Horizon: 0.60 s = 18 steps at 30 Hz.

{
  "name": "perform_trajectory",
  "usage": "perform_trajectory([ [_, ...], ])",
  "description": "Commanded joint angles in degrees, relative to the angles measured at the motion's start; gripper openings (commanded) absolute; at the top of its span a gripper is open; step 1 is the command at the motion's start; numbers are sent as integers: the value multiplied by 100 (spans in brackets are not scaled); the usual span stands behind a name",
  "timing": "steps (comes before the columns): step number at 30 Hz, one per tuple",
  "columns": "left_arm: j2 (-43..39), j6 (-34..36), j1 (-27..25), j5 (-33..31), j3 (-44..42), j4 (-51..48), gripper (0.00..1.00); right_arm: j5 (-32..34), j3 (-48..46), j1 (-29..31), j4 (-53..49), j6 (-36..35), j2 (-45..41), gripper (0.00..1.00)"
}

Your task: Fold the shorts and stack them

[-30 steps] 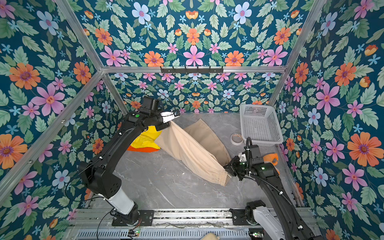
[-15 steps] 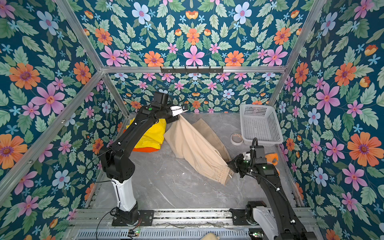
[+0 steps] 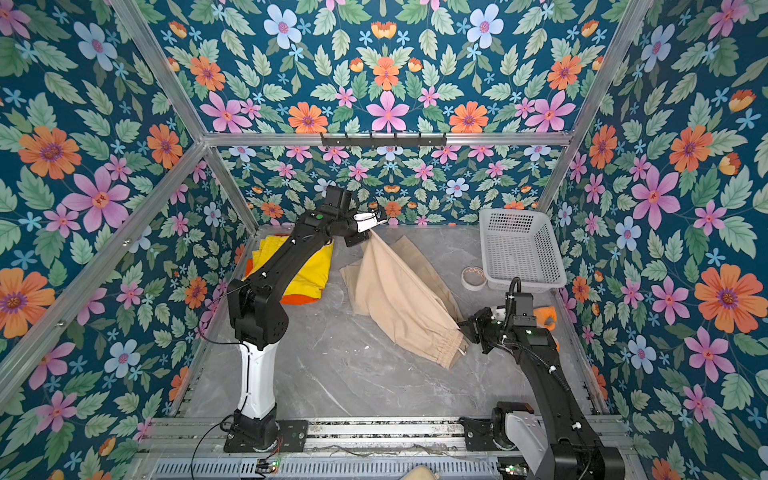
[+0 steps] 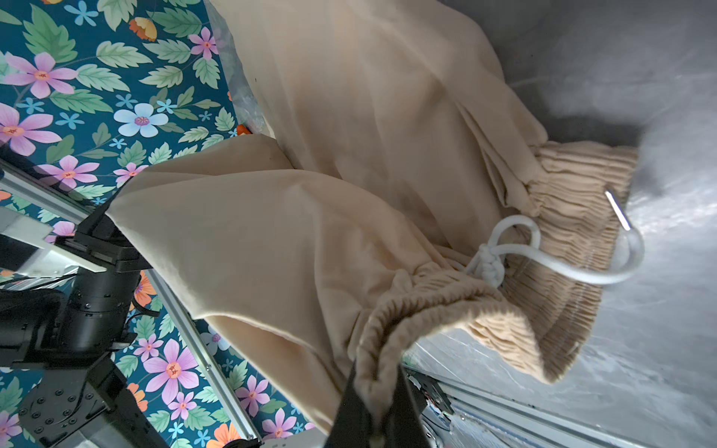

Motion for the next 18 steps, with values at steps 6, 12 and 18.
perform_trajectory([
  [6,485,-649,-5,-850,478,596,4,6,60,-64,205,-34,682,0],
  [12,1302,-994,-274,-677,1010,896,31,-45,9,-68,392,89,1181,2],
  [18,1262,-1618,-443,-795,1018,1150,67,324,107,-199,-299,-6,667,46],
])
